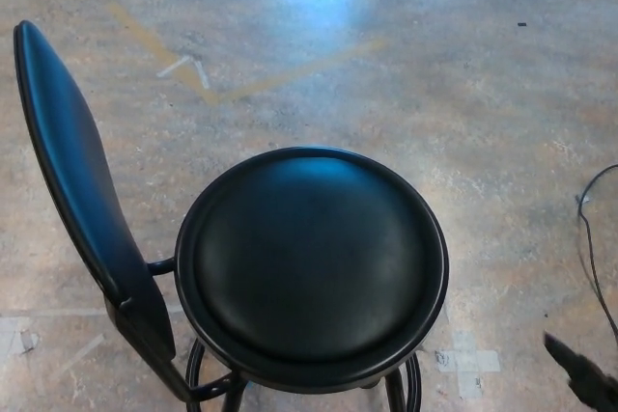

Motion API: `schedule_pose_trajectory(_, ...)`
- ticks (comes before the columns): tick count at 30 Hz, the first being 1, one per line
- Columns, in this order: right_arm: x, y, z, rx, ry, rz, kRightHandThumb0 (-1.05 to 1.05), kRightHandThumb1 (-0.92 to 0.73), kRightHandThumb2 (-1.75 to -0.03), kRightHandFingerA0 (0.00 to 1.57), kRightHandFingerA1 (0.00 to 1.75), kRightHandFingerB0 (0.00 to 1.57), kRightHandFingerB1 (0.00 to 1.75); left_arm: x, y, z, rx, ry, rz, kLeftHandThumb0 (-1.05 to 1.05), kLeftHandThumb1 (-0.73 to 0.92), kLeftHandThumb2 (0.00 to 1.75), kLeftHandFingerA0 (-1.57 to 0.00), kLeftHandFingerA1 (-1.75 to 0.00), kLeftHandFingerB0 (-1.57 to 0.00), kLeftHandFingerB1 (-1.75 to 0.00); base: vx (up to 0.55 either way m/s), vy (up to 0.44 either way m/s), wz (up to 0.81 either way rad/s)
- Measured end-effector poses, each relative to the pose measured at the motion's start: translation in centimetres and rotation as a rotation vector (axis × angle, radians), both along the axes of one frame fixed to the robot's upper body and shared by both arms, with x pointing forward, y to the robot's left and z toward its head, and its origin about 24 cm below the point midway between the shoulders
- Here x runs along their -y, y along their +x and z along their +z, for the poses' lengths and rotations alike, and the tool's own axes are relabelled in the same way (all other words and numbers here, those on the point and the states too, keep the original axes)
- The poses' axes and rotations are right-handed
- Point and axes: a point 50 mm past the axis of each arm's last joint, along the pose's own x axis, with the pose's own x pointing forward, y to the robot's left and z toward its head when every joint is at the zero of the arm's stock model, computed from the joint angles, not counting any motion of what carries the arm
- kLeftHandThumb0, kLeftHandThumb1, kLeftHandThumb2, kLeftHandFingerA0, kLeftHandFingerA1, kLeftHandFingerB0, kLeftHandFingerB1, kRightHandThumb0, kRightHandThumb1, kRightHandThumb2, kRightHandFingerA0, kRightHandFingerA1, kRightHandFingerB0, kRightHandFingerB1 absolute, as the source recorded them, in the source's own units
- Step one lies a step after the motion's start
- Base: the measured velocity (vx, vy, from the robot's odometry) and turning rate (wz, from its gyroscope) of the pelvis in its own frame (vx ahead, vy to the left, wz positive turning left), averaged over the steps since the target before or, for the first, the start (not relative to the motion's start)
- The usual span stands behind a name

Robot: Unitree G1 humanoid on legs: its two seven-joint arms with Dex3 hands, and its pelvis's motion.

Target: Use the right hand to rotate the back of the chair to its left.

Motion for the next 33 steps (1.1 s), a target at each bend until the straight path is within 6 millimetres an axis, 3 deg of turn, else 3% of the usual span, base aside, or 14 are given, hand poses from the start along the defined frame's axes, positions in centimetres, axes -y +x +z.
schedule_pose_trajectory(1,0.5,-0.4,-0.6,-0.038,-0.003,-0.032,-0.87,-0.64,-1.05,0.08,0.3,0.06,0.22,0.0,0.0,0.0,0.0,0.0,0.0,-0.72,0.58,0.64,-0.44,-0.44,-0.43,-0.38,0.0,0.0,0.0)
schedule_pose_trajectory(3,1.4,-0.9,-1.5,-0.097,-0.007,-0.092,-0.87,-0.61,-1.03,0.08,0.29,0.07,0.22,0.0,0.0,0.0,0.0,0.0,0.0,-0.67,0.65,0.6,-0.43,-0.42,-0.43,-0.37,0.0,0.0,0.0)
schedule_pose_trajectory(4,1.9,-1.2,-1.9,-0.127,-0.006,-0.127,-0.91,-0.65,-1.04,0.1,0.23,0.1,0.18,0.0,0.0,0.0,0.0,-0.001,0.0,-0.74,0.55,0.93,-0.4,-0.54,-0.34,-0.48,0.0,0.0,0.0)
schedule_pose_trajectory(5,2.2,-1.5,-2.2,-0.148,-0.002,-0.156,-0.91,-0.65,-1.04,0.1,0.23,0.1,0.18,0.0,0.0,0.0,0.0,-0.001,-0.001,-0.74,0.55,0.93,-0.4,-0.54,-0.34,-0.48,0.0,0.0,0.0)
schedule_pose_trajectory(6,2.7,-1.9,-2.7,-0.182,0.007,-0.209,-0.93,-0.66,-1.06,0.1,0.17,0.09,0.16,0.0,0.0,0.0,0.001,-0.001,0.0,-0.66,0.64,0.6,-0.46,-0.43,-0.47,-0.38,0.0,0.0,0.0)
schedule_pose_trajectory(13,3.7,-3.6,-4.7,-0.333,0.068,-0.418,-0.93,-0.66,-1.07,0.1,0.2,0.09,0.16,0.0,-0.2,-0.1,-0.004,-0.003,0.0,-0.66,0.65,0.6,-0.45,-0.43,-0.46,-0.38,0.0,0.0,0.0)
schedule_pose_trajectory(29,4.3,-3.2,-4.9,-0.368,0.142,-0.515,-0.91,-0.67,-1.06,0.1,0.24,0.09,0.18,0.2,-0.3,-0.1,0.002,-0.014,0.012,-0.7,0.59,0.63,-0.43,-0.45,-0.42,-0.39,0.0,0.0,0.0)
schedule_pose_trajectory(31,4.3,-3.2,-4.9,-0.37,0.147,-0.519,-0.91,-0.66,-1.06,0.11,0.24,0.1,0.19,0.2,-0.3,-0.1,0.002,-0.014,0.012,-0.66,0.66,0.6,-0.44,-0.42,-0.45,-0.37,0.0,0.0,0.0)
schedule_pose_trajectory(32,4.3,-3.2,-4.9,-0.37,0.15,-0.52,-0.91,-0.66,-1.05,0.11,0.23,0.1,0.2,0.2,-0.3,-0.1,0.002,-0.014,0.011,-0.74,0.57,0.93,-0.39,-0.54,-0.36,-0.49,0.0,0.0,0.0)
schedule_pose_trajectory(33,4.3,-3.2,-4.9,-0.37,0.153,-0.522,-0.91,-0.66,-1.05,0.11,0.23,0.1,0.2,0.2,-0.3,-0.1,0.001,-0.015,0.011,-0.74,0.57,0.93,-0.39,-0.54,-0.36,-0.49,0.0,0.0,0.0)
